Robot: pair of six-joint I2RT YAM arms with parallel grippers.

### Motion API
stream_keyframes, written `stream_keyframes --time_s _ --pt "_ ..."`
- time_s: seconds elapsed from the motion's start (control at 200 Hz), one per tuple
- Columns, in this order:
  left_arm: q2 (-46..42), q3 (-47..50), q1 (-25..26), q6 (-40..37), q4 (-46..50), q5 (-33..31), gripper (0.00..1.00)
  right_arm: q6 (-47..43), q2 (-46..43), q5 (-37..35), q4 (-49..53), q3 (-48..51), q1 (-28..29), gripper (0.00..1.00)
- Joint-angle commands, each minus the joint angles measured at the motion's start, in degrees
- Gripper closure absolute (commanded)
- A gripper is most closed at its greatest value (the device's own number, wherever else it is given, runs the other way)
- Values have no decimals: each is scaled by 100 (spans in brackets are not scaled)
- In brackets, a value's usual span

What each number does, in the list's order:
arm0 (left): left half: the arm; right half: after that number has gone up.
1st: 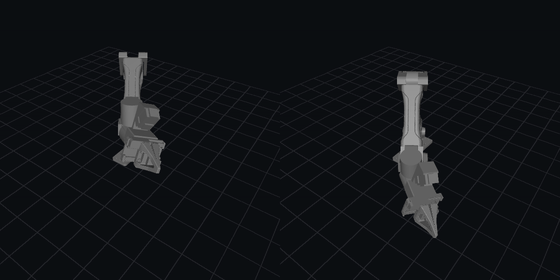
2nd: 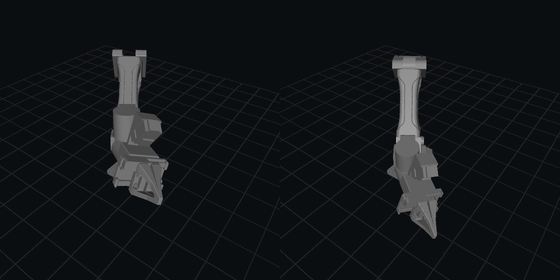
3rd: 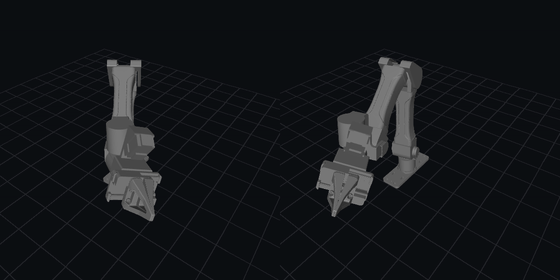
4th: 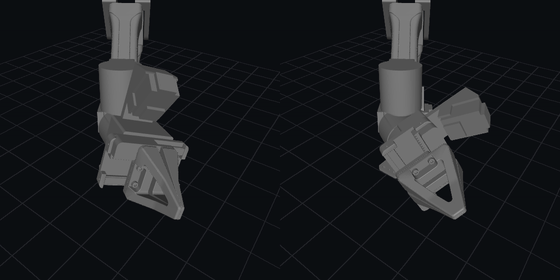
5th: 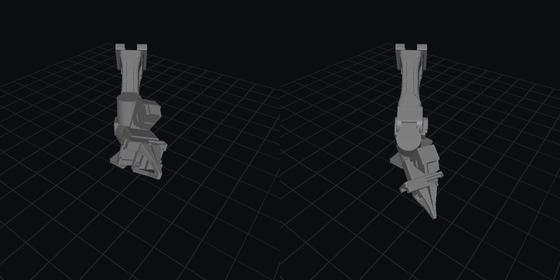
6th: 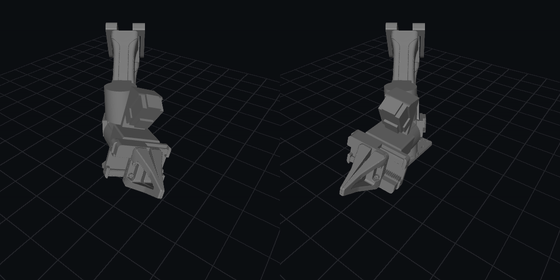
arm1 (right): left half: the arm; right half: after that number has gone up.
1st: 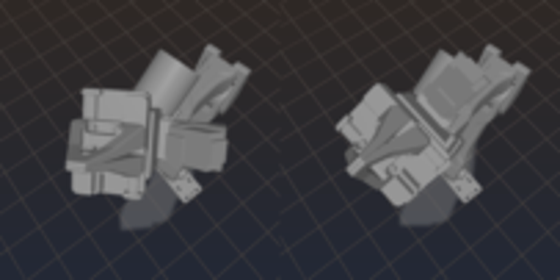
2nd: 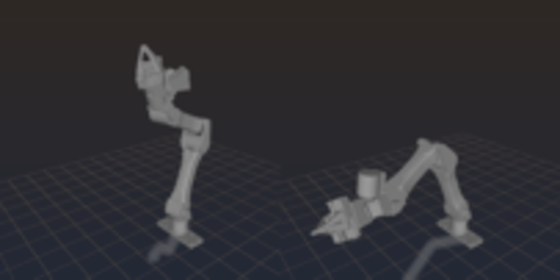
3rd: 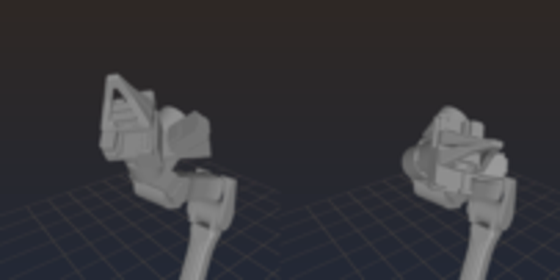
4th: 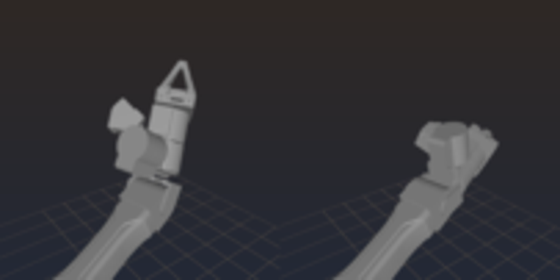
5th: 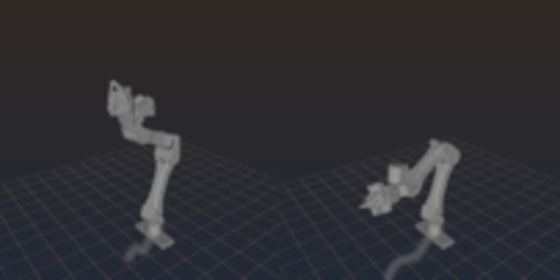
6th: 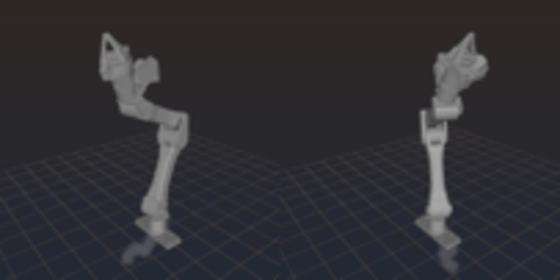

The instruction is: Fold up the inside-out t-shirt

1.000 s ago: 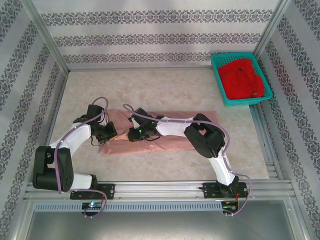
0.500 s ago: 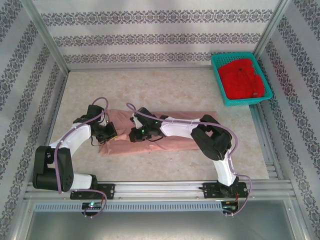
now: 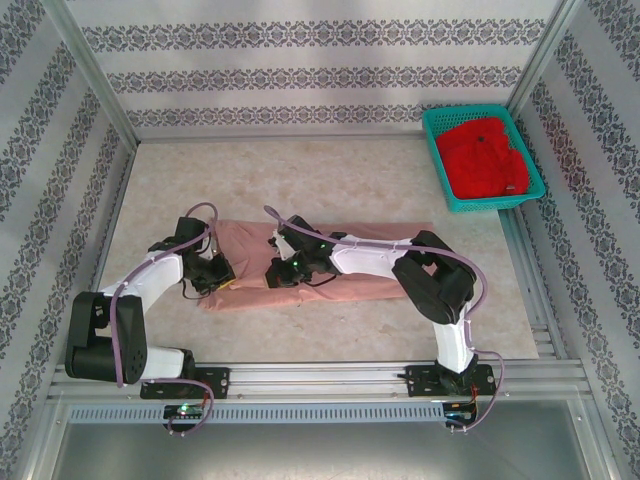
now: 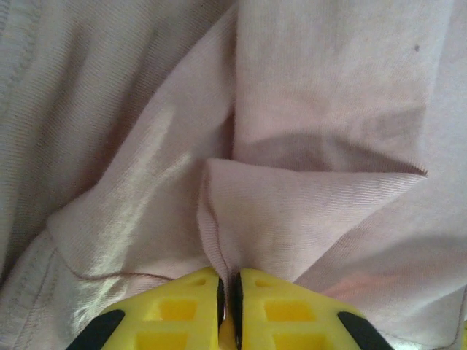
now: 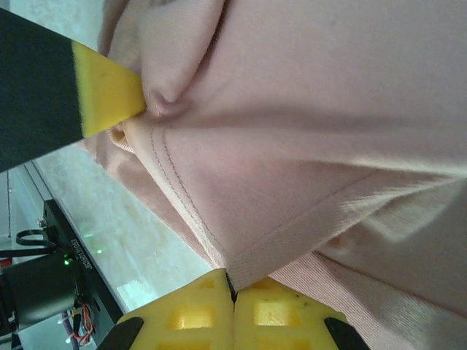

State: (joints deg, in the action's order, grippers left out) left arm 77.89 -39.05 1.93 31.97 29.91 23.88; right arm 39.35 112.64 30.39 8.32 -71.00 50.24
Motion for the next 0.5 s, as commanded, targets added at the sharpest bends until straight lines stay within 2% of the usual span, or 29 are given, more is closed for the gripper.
stream_keyframes --time_s 0.0,0.29,0.495 --pt "-148 74 61 -32 -58 -168 80 90 -172 169 211 76 -101 96" --pt "-560 154 61 20 -60 -490 67 167 -152 468 183 104 -180 94" --pt "-445 16 66 -154 -246 -443 55 240 -161 547 97 104 -260 95"
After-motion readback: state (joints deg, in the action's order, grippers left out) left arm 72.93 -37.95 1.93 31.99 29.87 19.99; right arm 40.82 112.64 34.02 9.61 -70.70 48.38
